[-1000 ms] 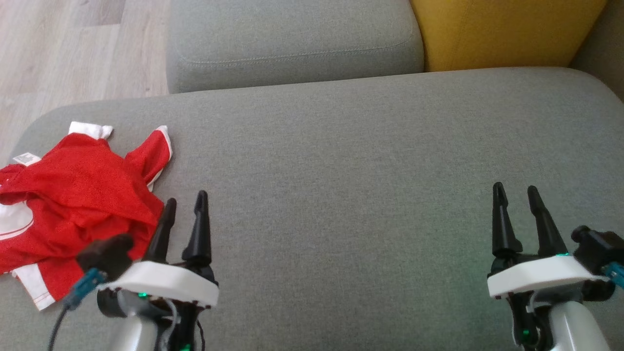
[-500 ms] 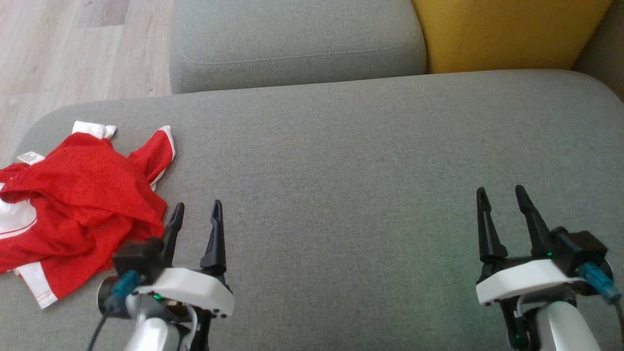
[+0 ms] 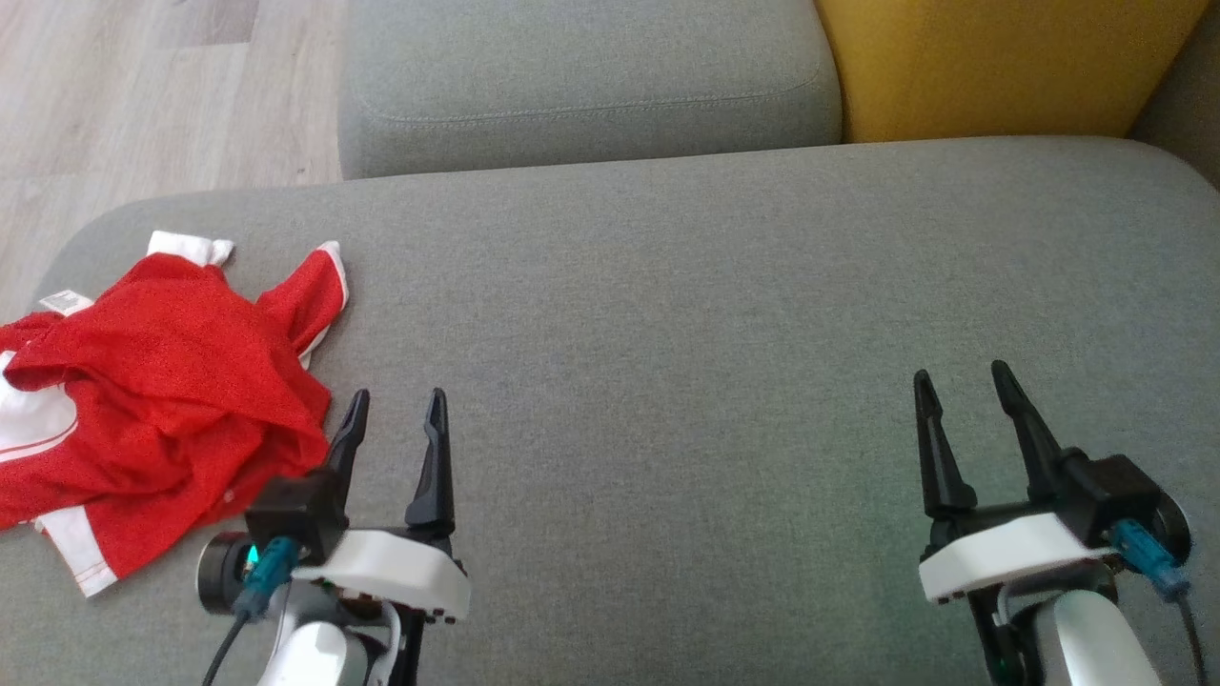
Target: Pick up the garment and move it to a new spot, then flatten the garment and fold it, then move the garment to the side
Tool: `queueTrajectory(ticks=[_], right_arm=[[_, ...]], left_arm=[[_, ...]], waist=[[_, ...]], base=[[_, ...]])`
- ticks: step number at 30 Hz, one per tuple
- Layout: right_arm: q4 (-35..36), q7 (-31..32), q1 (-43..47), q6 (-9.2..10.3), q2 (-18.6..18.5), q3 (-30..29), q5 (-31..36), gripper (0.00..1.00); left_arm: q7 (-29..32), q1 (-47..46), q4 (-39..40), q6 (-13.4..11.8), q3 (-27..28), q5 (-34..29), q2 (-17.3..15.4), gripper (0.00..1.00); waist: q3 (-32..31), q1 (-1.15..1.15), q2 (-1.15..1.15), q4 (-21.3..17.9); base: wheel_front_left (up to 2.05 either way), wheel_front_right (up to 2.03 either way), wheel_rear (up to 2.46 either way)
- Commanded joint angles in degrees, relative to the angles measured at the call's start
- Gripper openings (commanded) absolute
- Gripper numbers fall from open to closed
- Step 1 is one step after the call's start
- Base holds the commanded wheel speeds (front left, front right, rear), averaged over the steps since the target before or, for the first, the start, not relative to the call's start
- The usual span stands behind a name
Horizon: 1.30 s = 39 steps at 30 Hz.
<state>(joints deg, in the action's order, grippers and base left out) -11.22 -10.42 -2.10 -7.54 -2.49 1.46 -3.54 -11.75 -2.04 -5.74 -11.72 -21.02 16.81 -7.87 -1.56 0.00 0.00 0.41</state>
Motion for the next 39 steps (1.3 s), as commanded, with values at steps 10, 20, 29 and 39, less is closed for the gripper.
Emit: queueTrajectory(ticks=[10,20,29,39], right_arm=[[-0.30,-0.76,-1.52,0.05,-0.37,2.04,-6.73,1.00],[-1.95,-1.76,-1.78,0.05,-0.39,2.78,-6.54,1.00],[-2.48,-2.06,-1.97,0.05,-0.39,2.59,-6.42,1.00],[-2.71,-2.29,-1.34,0.05,-0.39,3.61,-6.59,1.00]], left_arm=[[-2.25,-0.32,-1.37,4.05,6.74,-1.72,3.29,1.00],[-3.25,-0.15,-3.20,6.33,9.14,-5.48,4.78,1.00],[-3.25,-0.61,-3.22,6.54,9.56,-5.72,4.97,1.00],[-3.25,-0.68,-3.01,5.37,10.12,-6.48,4.99,1.00]], waist=[[-0.41,0.00,0.00,0.04],[-0.67,0.00,0.00,-0.08],[-0.57,0.00,0.00,1.09],[-1.02,0.00,0.00,8.49]], base=[[0.00,0.00,0.00],[0.00,0.00,0.00],[0.00,0.00,0.00],[0.00,0.00,0.00]])
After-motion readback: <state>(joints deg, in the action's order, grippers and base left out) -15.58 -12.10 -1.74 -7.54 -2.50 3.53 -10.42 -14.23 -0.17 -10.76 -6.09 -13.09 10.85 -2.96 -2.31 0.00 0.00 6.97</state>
